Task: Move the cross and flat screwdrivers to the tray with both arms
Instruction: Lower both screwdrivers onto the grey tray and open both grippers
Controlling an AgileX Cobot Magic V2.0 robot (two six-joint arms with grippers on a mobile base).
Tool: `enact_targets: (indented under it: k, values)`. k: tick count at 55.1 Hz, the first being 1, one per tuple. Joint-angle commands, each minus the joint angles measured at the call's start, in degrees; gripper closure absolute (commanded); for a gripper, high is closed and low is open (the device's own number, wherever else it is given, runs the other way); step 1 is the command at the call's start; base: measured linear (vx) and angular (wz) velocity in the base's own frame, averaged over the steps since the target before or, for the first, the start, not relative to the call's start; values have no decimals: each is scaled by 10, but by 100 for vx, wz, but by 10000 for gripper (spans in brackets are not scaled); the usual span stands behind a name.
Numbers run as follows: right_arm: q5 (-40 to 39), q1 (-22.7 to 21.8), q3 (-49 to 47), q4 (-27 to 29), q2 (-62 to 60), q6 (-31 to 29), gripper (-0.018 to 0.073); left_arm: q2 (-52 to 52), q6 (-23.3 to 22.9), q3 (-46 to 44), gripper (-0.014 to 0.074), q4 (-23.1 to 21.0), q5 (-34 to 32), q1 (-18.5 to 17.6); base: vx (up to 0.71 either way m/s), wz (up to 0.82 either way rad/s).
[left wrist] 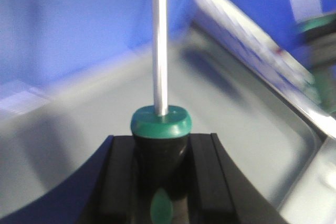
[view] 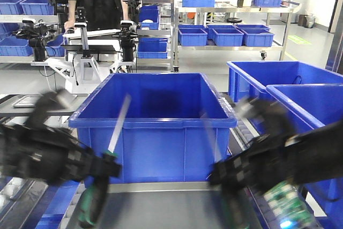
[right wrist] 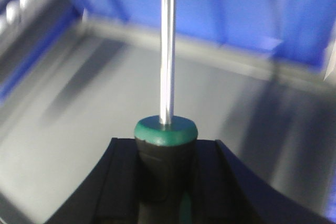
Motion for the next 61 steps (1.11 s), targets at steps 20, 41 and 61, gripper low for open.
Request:
enact_targets:
  k: [20,41,61]
  values:
    - [-23,16,-21,40,51,1,497,71,-32,-17,412,-39,-6,-12,0,0]
    - [-10,15,-21,31,54,-1,102,75,-31,-17,106,-36,11,-12,0,0]
    - [-50,15,-22,43,-1,-1,-27,-4,-1,-17,94,-40,-30,-10,0,0]
